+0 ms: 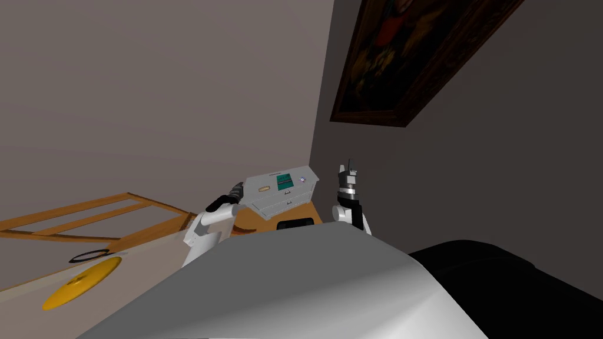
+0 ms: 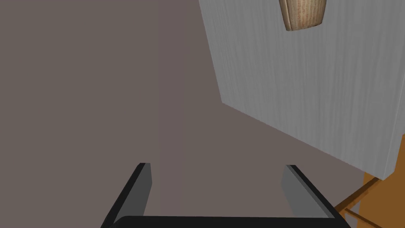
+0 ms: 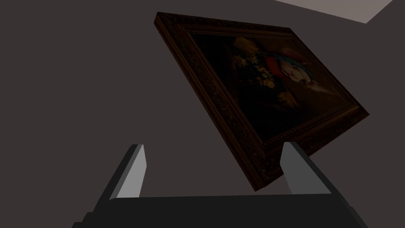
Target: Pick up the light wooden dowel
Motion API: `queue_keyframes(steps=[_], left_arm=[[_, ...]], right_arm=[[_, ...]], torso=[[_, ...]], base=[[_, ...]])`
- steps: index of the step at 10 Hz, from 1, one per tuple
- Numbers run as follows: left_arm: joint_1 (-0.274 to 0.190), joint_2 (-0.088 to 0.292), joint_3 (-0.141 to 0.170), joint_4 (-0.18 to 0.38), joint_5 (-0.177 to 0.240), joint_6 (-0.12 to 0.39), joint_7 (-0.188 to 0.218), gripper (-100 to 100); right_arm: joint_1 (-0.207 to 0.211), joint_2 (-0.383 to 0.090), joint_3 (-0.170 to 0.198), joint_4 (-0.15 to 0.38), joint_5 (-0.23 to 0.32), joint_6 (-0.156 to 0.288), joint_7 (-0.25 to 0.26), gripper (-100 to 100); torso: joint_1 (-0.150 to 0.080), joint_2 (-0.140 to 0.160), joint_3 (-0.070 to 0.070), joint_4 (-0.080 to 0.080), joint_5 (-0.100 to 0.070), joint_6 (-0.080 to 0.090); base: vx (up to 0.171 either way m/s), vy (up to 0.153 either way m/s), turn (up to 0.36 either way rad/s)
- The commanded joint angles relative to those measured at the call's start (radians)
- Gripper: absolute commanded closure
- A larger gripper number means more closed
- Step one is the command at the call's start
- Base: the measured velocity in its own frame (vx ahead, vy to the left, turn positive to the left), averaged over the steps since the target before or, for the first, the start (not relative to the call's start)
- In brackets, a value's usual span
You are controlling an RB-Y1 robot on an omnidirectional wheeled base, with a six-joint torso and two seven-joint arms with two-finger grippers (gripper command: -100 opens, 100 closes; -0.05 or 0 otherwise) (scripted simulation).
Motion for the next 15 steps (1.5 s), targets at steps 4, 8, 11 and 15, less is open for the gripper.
queue_keyframes(steps=[4, 8, 11, 15], left_arm=[[-0.043, -0.003, 0.012, 0.071, 0.024, 0.110, 0.010, -100], [-0.081, -0.006, 0.023, 0.145, 0.050, 0.214, 0.020, -100], [-0.099, -0.009, 0.029, 0.187, 0.064, 0.278, 0.025, -100], [-0.108, -0.016, 0.033, 0.249, 0.079, 0.351, 0.029, -100]], right_arm=[[0.000, 0.000, 0.000, 0.000, 0.000, 0.000, 0.000, 0], [0.000, 0.000, 0.000, 0.000, 0.000, 0.000, 0.000, 0], [0.000, 0.000, 0.000, 0.000, 0.000, 0.000, 0.000, 0], [0.000, 0.000, 0.000, 0.000, 0.000, 0.000, 0.000, 0]], torso=[[-0.001, -0.003, -0.002, -0.001, 0.000, 0.000], [0.000, 0.001, 0.001, 0.000, 0.000, 0.000], [0.000, 0.000, 0.000, 0.000, 0.000, 0.000], [0.001, 0.000, 0.000, 0.000, 0.000, 0.000]], base=[[0.091, -0.053, -0.042], [0.066, -0.048, -0.040], [0.081, -0.048, -0.035], [0.074, -0.038, -0.026]])
